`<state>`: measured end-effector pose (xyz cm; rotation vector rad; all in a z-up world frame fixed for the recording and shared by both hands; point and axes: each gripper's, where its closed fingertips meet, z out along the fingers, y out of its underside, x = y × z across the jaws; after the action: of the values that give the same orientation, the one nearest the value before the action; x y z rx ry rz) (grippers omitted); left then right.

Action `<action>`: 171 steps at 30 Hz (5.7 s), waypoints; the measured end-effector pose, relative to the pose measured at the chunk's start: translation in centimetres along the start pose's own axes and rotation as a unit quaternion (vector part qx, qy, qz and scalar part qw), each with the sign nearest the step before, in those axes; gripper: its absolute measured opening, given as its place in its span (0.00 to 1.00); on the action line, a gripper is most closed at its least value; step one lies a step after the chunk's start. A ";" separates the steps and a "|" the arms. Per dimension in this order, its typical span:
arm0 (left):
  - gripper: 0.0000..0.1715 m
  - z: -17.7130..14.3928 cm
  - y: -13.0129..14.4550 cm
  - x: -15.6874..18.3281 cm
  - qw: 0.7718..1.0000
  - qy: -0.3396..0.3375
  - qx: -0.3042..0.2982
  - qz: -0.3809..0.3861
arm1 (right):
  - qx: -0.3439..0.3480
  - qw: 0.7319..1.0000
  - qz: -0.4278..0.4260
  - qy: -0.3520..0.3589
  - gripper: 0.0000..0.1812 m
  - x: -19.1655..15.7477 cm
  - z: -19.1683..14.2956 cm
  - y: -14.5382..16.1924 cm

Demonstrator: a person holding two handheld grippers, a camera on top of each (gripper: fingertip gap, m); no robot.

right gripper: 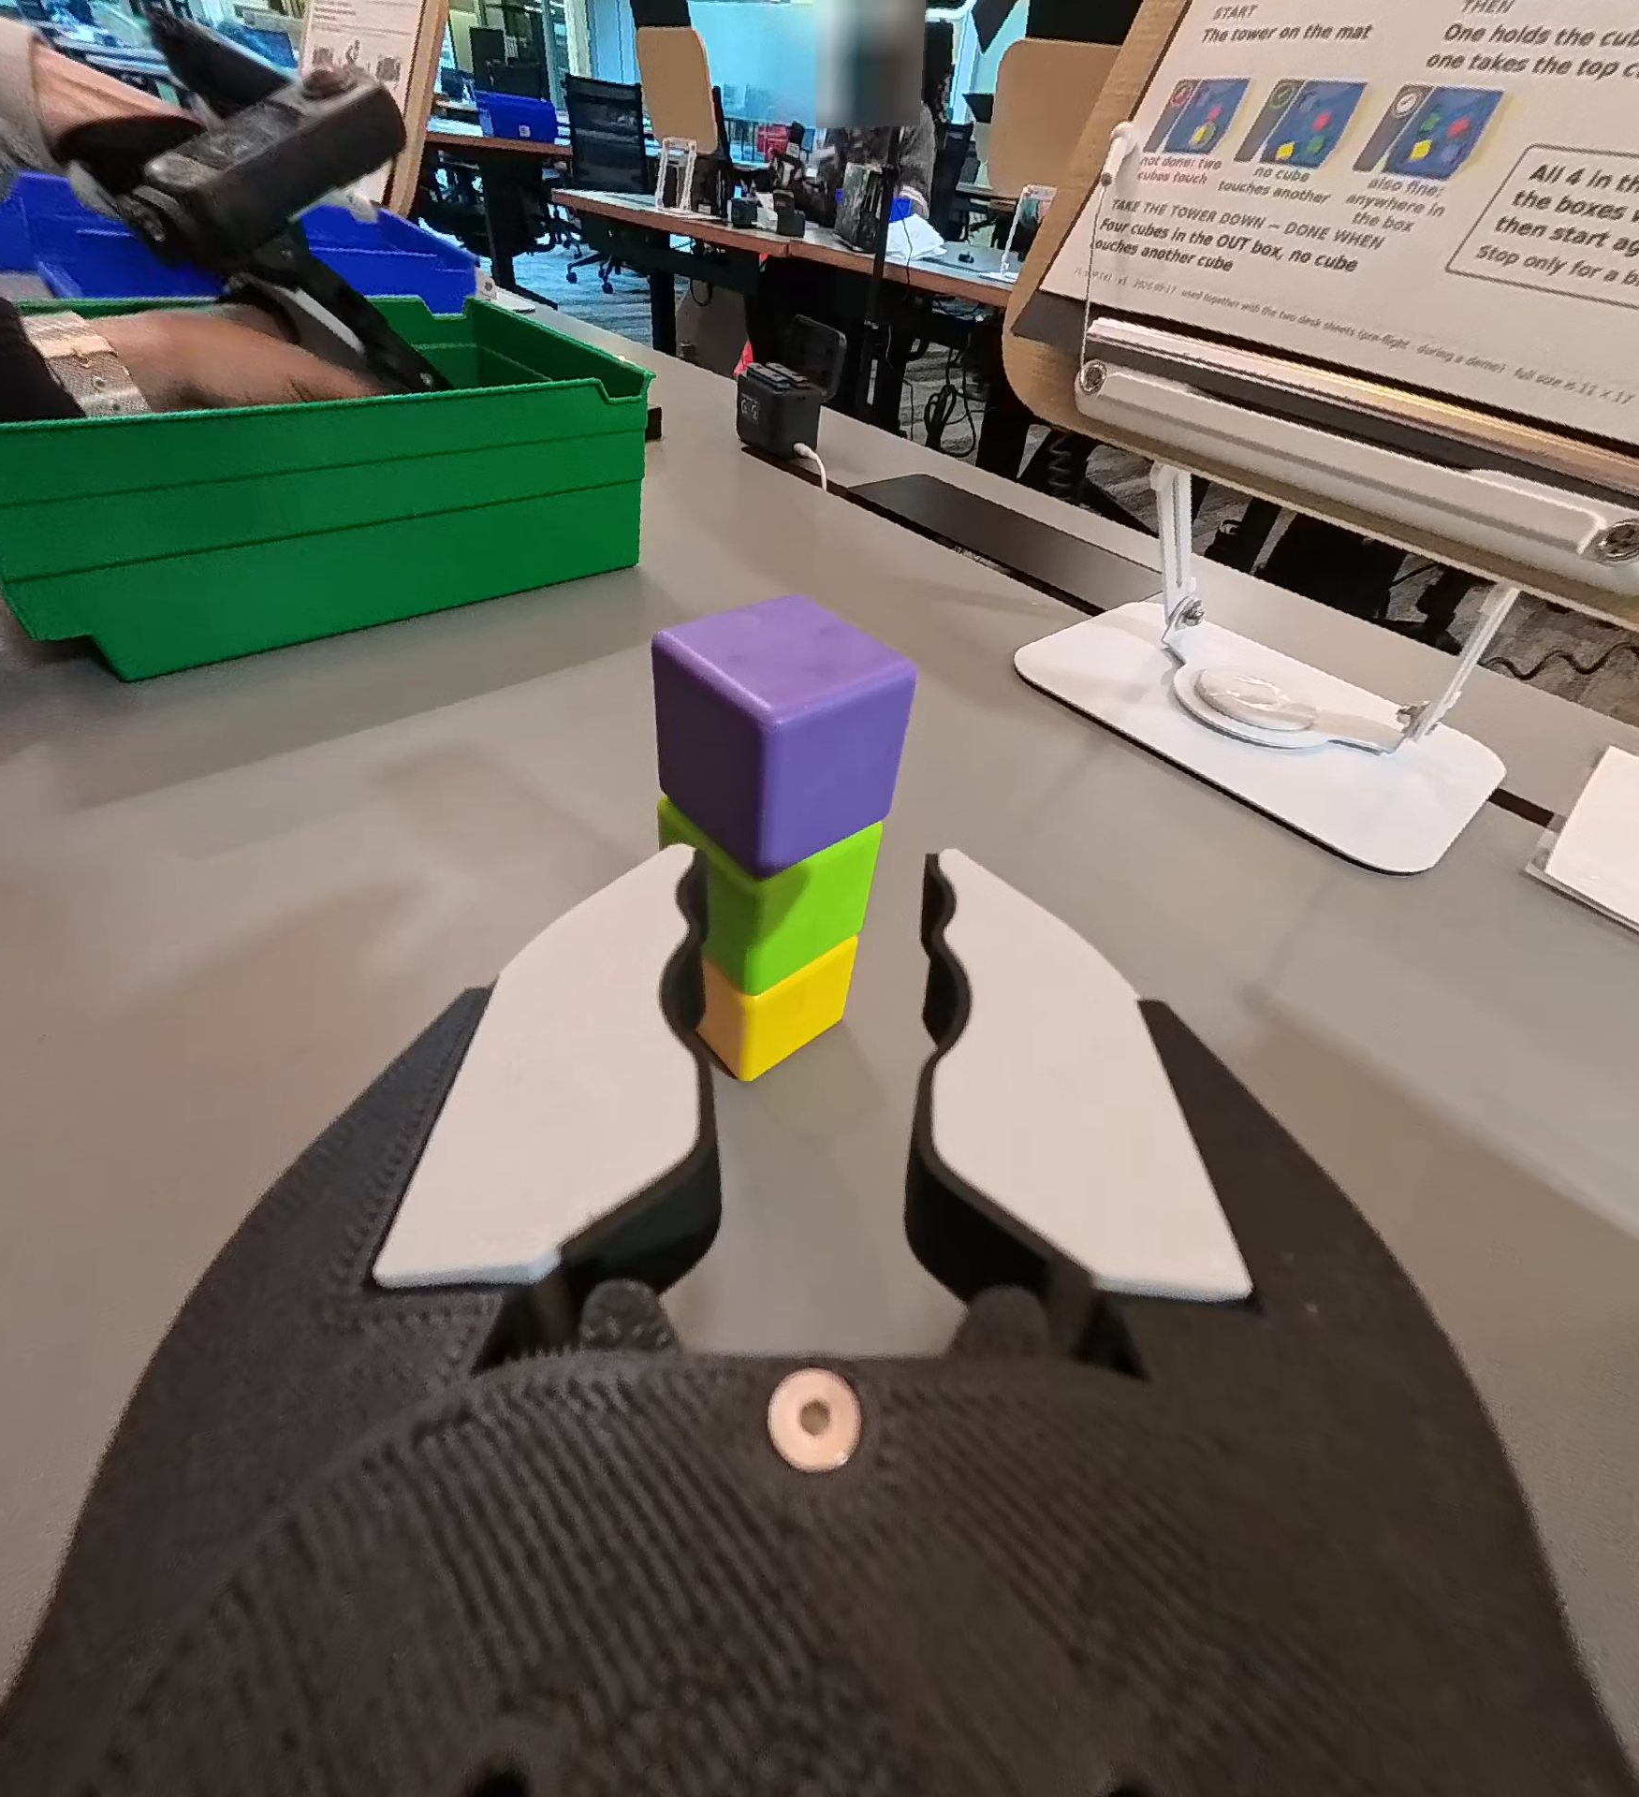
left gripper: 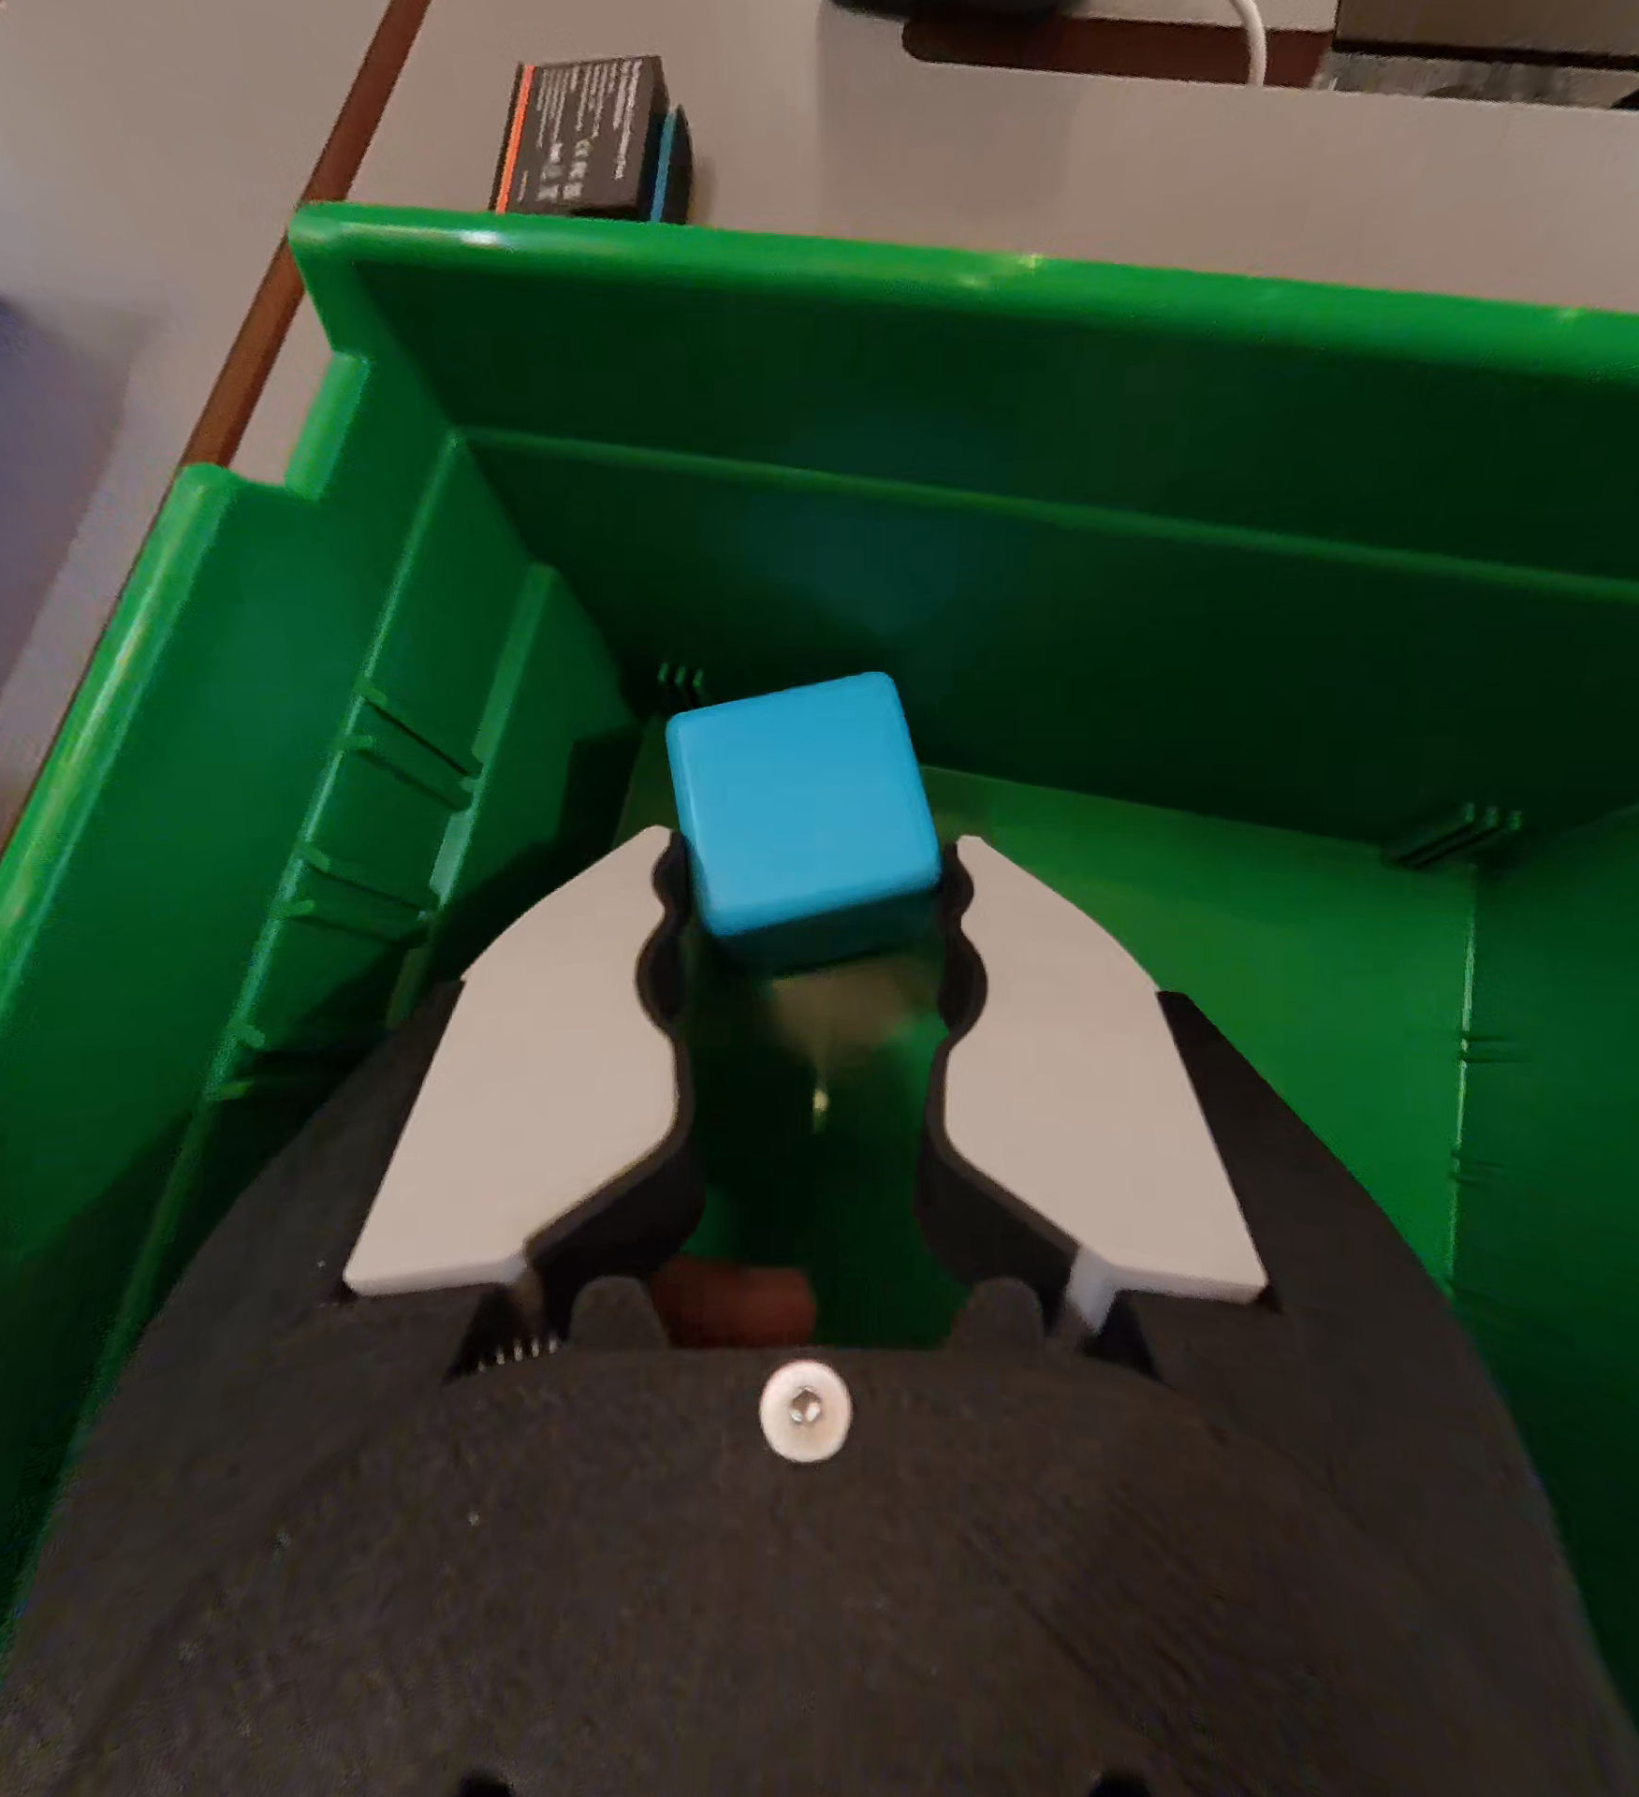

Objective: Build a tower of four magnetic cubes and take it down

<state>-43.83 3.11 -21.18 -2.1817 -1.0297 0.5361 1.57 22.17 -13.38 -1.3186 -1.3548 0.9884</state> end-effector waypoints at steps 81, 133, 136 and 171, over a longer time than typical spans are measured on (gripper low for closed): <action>0.53 -30.1 -0.1 36.9 0.575 0.732 0.243 0.273 | 0.019 0.996 0.078 -0.027 0.32 -3.0 -5.5 0.4; 0.31 -25.5 10.7 41.0 0.615 0.698 0.180 0.319 | 0.103 0.985 0.072 -0.120 0.40 -2.6 -3.7 -3.9; 0.31 -25.7 10.8 41.1 0.613 0.700 0.182 0.319 | 0.088 0.992 0.047 -0.076 0.44 -0.9 -2.2 -4.0; 0.30 -25.5 10.8 41.3 0.628 0.672 0.203 0.335 | 0.179 0.984 0.005 -0.022 0.28 1.9 -2.9 -10.6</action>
<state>2.13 20.81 -14.43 -1.7031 0.6907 -0.5672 2.25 22.96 -2.23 -1.0378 -1.1378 1.2101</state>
